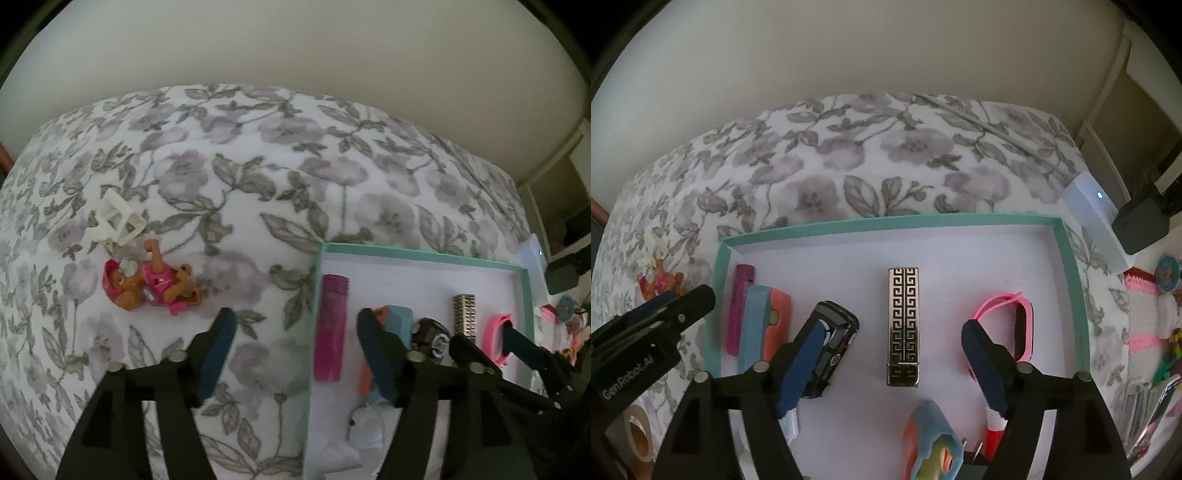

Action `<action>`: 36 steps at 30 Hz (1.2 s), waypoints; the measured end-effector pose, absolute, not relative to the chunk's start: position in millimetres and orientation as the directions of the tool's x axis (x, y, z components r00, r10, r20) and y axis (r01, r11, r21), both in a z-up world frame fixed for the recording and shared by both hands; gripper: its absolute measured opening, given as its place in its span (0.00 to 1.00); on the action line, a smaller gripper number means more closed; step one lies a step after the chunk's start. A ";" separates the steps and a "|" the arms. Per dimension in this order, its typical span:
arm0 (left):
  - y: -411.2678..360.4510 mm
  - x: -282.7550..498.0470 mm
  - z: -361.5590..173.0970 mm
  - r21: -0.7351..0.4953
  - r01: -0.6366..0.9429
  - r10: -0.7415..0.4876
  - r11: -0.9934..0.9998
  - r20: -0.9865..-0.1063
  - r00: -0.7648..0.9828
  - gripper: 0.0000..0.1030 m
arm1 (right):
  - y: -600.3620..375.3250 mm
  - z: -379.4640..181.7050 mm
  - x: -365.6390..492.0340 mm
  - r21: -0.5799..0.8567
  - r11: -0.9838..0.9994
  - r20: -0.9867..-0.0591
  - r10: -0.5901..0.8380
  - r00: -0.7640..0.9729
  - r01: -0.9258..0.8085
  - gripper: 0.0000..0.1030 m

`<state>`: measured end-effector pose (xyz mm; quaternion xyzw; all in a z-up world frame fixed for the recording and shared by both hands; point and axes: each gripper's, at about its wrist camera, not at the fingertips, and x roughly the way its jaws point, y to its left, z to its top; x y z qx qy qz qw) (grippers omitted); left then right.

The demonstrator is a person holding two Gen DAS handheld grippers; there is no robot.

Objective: Organize rigid objects
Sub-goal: 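Open the left tool to drop the lighter while the right tool releases the bar, then move both open tools back from the tray to the pile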

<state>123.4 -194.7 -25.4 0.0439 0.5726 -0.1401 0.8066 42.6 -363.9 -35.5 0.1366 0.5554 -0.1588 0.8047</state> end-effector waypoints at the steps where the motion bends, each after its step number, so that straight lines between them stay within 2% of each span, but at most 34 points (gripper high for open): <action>1: -193.6 124.0 -26.1 -0.083 0.270 -0.168 0.959 -0.936 0.310 0.77 | -363.1 -35.7 42.8 0.039 0.913 -0.937 -0.108 0.332 0.405 0.83; 6: -181.9 128.4 -28.8 -0.044 0.219 -0.120 0.975 -0.930 0.347 0.91 | -361.7 -37.2 44.2 0.033 0.913 -0.938 -0.112 0.327 0.406 0.86; 9: -176.8 131.5 -31.1 -0.045 0.201 -0.114 0.979 -0.932 0.345 0.91 | -362.1 -37.6 44.1 0.036 0.911 -0.938 -0.110 0.328 0.410 0.95; 17: -174.1 133.1 -31.4 -0.025 0.183 -0.090 0.983 -0.929 0.359 0.91 | -360.1 -39.5 45.0 0.029 0.912 -0.936 -0.119 0.331 0.408 1.00; 28: -153.0 144.2 -27.1 -0.029 0.163 -0.086 0.986 -0.931 0.354 0.91 | -355.9 -30.5 48.3 0.054 0.900 -0.929 -0.113 0.352 0.432 1.00; 36: -97.3 163.1 -11.3 0.034 0.068 0.004 0.997 -0.917 0.399 0.91 | -304.7 -13.3 71.3 0.091 0.938 -0.903 -0.064 0.425 0.334 1.00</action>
